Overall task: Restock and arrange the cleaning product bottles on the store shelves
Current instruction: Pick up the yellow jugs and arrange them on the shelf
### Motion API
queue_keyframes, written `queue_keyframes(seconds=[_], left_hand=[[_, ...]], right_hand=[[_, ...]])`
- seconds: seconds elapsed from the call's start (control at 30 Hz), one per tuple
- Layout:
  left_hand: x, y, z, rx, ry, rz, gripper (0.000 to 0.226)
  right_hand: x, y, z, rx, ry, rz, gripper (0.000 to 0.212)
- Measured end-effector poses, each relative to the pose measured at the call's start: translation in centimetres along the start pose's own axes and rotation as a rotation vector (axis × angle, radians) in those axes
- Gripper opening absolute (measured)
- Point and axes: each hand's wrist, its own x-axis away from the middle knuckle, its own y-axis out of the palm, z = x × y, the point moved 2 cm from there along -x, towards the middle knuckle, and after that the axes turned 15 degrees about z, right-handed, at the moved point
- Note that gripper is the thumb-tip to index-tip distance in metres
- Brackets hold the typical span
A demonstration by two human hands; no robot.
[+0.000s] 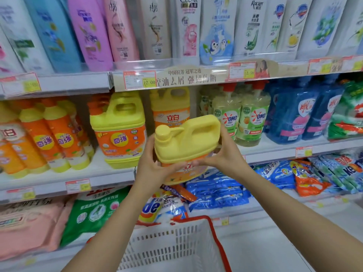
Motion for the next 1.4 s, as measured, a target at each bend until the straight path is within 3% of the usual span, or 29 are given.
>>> queue_keyframes(seconds=[0.17, 0.27, 0.37, 0.57, 0.9, 1.1, 1.2, 1.27, 1.33, 1.4], left_hand=[[-3.6, 0.1, -1.2, -0.163, 0.138, 0.12, 0.092], [-4.4, 1.0, -2.3, -0.255, 0.157, 0.207, 0.09], [-5.1, 2.0, -3.8, -0.254, 0.109, 0.191, 0.086], [-6.5, 3.8, -5.8, -0.32, 0.093, 0.142, 0.09], [-6.6, 4.9, -5.8, -0.674, 0.157, 0.108, 0.091], [-2.9, 1.9, -4.7, -0.78, 0.11, 0.116, 0.052], [-0.8, -0.5, -4.4, -0.804, 0.059, 0.172, 0.051], [-0.1, -2.3, -4.6, -0.824, 0.023, 0.205, 0.057], [-0.1, -4.1, -5.0, -0.809, -0.013, 0.252, 0.064], [-0.8, -6.2, -5.4, -0.771, -0.057, 0.314, 0.073]], right_hand=[[-2.7, 2.3, 1.0, -0.017, -0.092, 0.206, 0.107], [-4.5, 3.6, 2.0, 0.02, -0.12, 0.233, 0.109], [-5.8, 4.6, 3.3, 0.033, -0.085, 0.233, 0.109], [-10.2, 5.8, 4.8, 0.02, -0.028, 0.122, 0.112], [-13.1, 7.6, 7.1, -0.008, 0.08, -0.021, 0.104], [-13.1, 7.6, 7.7, 0.0, 0.183, -0.08, 0.11], [-12.1, 8.0, 7.1, 0.15, 0.256, -0.061, 0.114], [-10.2, 8.0, 5.8, 0.225, 0.146, 0.143, 0.113], [-7.7, 8.3, 3.5, 0.12, -0.071, 0.336, 0.098], [-6.2, 10.2, 1.7, -0.004, -0.197, 0.328, 0.079]])
